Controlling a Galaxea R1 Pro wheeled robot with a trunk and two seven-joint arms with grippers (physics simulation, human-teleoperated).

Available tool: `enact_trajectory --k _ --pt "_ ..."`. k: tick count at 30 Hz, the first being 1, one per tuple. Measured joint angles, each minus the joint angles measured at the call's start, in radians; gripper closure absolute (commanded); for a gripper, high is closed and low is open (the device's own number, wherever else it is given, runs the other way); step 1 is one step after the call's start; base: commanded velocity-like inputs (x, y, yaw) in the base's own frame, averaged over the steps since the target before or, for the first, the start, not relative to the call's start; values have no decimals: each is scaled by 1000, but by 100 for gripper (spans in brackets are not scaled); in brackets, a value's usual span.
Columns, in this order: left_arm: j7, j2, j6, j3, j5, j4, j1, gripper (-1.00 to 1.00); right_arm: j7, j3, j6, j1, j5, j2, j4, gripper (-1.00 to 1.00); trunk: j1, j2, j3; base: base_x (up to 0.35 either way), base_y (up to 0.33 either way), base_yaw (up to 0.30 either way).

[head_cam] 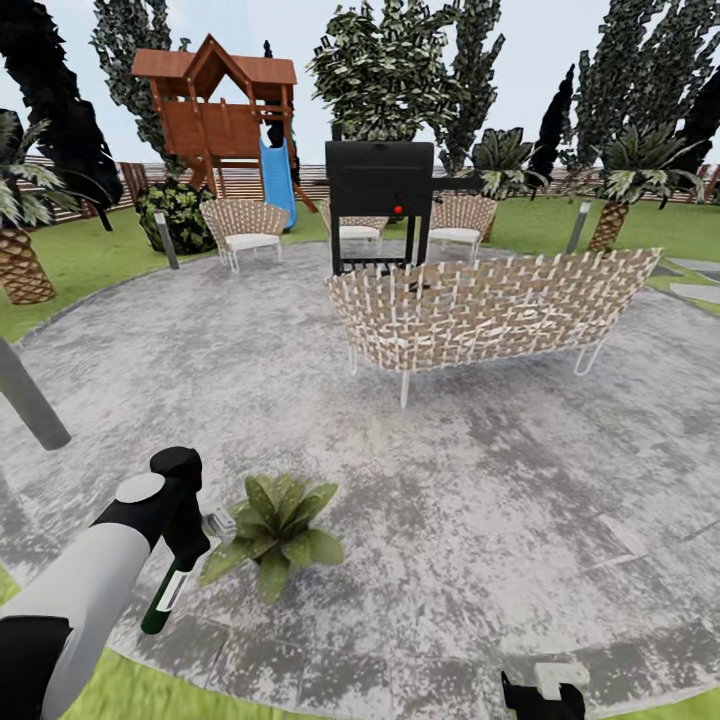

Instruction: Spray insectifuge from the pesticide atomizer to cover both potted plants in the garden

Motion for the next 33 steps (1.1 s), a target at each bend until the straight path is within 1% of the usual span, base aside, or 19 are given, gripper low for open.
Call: enact_trajectory --k 3,6,12,20,22,26,27,28,29,30,33 --pt "0 0 0 0 0 0 0 100 0 -1 0 0 0 -1 0 -100 0 0 0 229 -217 18" --pt "0 -3 0 -6 -1 0 2 100 0 -1 0 0 0 -1 0 -100 0 0 0 52 -49 11" --pt "0 0 1 0 0 0 3 100 0 0 0 0 0 0 0 -100 0 0 0 4 -5 229" --pt "0 1 2 1 0 1 5 100 0 0 0 0 0 0 0 -100 1 0 0 -158 -193 278" --pt "0 1 1 10 6 5 8 100 0 0 0 0 0 0 0 -100 1 0 0 -248 -189 278" --pt "0 -4 0 82 15 14 31 100 0 0 0 0 0 0 0 -100 1 0 0 -265 -176 157" --pt "0 -4 0 95 16 15 33 100 0 -1 0 0 0 0 0 -100 1 0 0 -238 -146 34" --pt "0 -4 0 112 17 16 35 100 0 -1 0 0 0 -1 0 -100 1 0 0 115 -13 2" --pt "52 -19 1 189 19 17 55 100 0 -1 0 0 0 -1 0 -100 0 0 0 212 -73 1" --pt "79 -27 2 209 19 17 66 100 0 -1 0 0 0 -1 0 -100 0 0 0 227 -84 0" --pt "97 -31 2 232 19 16 88 100 1 0 0 0 0 -2 0 -100 0 0 0 94 -32 0"
